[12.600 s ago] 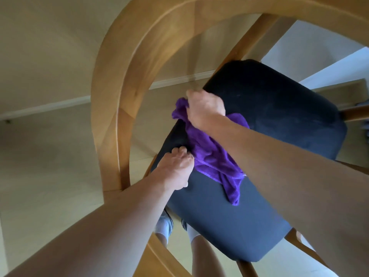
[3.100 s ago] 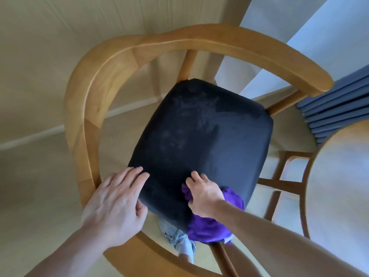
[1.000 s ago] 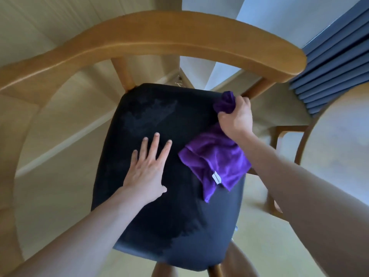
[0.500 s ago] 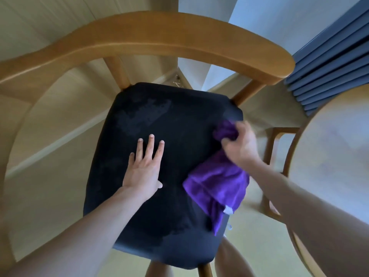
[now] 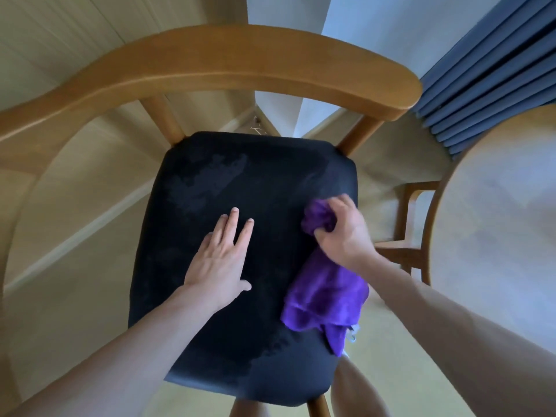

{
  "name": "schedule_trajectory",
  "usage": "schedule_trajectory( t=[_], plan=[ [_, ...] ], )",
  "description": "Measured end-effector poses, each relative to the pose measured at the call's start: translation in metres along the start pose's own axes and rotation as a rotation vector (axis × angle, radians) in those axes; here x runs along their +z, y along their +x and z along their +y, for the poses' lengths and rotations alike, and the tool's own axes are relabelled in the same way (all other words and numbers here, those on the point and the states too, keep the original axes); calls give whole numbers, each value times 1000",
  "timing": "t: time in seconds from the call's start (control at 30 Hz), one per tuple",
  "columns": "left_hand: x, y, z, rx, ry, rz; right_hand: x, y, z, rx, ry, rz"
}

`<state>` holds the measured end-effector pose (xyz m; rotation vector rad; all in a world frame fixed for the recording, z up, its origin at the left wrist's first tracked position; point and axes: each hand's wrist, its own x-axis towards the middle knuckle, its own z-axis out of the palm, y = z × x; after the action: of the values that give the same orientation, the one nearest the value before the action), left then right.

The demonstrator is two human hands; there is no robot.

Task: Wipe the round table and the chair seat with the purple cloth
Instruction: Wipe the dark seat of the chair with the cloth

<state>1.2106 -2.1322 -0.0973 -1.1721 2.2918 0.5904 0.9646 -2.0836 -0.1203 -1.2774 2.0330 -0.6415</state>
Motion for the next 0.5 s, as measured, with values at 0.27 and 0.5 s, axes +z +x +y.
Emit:
schedule_trajectory(
  t=[0.27, 0.5],
  plan=[
    [5, 23, 16, -2, 62, -51, 13, 62, -17, -6, -170, 198],
    [14, 26, 15, -39, 72, -48, 3, -21, 3, -309, -183, -366]
  ],
)
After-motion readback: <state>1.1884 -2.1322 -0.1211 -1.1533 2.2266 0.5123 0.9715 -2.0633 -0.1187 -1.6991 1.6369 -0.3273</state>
